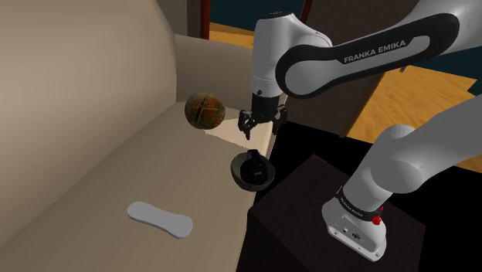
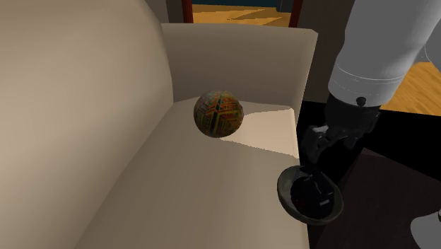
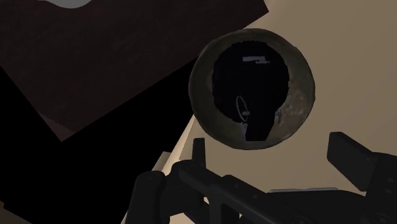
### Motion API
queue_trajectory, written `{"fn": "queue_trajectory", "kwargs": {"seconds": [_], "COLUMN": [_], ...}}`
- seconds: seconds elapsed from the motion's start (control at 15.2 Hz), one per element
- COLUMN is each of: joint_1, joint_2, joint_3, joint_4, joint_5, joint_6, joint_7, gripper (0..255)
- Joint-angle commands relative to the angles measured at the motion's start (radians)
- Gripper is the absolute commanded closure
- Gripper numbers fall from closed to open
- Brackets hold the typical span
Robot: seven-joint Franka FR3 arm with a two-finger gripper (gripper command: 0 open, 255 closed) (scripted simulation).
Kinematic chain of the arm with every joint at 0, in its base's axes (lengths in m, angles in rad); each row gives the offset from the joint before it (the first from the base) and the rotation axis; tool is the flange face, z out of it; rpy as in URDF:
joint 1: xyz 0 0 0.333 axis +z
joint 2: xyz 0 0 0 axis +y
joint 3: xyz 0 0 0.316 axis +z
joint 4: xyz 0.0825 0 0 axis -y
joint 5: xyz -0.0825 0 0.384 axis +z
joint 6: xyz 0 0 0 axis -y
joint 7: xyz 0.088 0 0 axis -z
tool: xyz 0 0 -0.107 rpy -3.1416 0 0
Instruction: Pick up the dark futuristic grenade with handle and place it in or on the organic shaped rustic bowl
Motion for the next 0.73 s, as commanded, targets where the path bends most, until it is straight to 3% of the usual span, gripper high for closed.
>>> {"fn": "queue_trajectory", "kwargs": {"seconds": [0.0,0.13,0.66], "joint_1": [0.000,0.001,0.001], "joint_2": [-0.013,-0.024,-0.024], "joint_3": [-0.006,-0.011,-0.011], "joint_4": [0.043,0.096,0.096], "joint_5": [-0.001,-0.002,-0.002], "joint_6": [-0.057,-0.120,-0.120], "joint_7": [-0.003,-0.004,-0.004], "gripper": [0,0,0]}}
